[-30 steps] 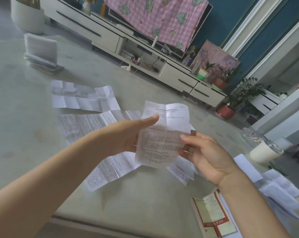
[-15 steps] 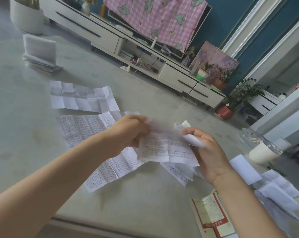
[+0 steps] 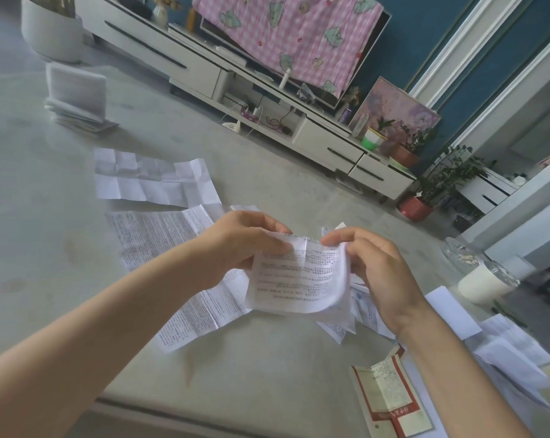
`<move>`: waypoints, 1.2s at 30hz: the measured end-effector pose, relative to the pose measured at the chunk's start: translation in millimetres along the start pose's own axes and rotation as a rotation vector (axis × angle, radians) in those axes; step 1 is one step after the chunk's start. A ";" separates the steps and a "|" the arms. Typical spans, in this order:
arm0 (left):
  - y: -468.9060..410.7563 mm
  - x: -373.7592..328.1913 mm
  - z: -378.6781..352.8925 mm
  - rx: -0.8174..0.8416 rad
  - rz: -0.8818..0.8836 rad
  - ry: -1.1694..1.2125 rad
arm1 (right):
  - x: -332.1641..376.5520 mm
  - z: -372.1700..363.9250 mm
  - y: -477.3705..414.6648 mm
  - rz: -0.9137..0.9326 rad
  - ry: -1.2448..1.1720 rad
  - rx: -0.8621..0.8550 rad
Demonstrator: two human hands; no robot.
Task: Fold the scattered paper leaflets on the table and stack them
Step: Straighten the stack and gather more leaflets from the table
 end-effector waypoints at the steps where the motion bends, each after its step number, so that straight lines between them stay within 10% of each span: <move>1: 0.2 -1.3 -1.1 0.015 -0.015 -0.006 | 1.3 -2.4 1.0 -0.005 0.036 0.027; 8: 1.2 -3.4 -6.9 0.065 -0.028 0.001 | -3.2 -15.1 -0.1 -0.075 0.057 0.200; 15: -2.8 -2.8 -9.8 0.002 0.015 0.296 | -8.0 11.4 -6.1 -0.021 -0.161 -0.097; 26: 8.0 -35.1 -4.8 -0.227 -0.520 -0.698 | 2.1 7.2 -2.0 0.134 0.168 -0.200; 36: -0.9 -18.7 -3.0 -0.197 -0.339 -0.486 | -6.6 17.1 -3.4 0.089 0.175 -0.194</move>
Point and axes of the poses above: each hand's wrist, its own y-axis away from the middle knuckle, its own z-axis out of the back of the hand, x = y × z, the point moved 8 cm from there along -y, towards the middle knuckle, and after that the axes turned 12 degrees about -z, right-handed, at the moved point
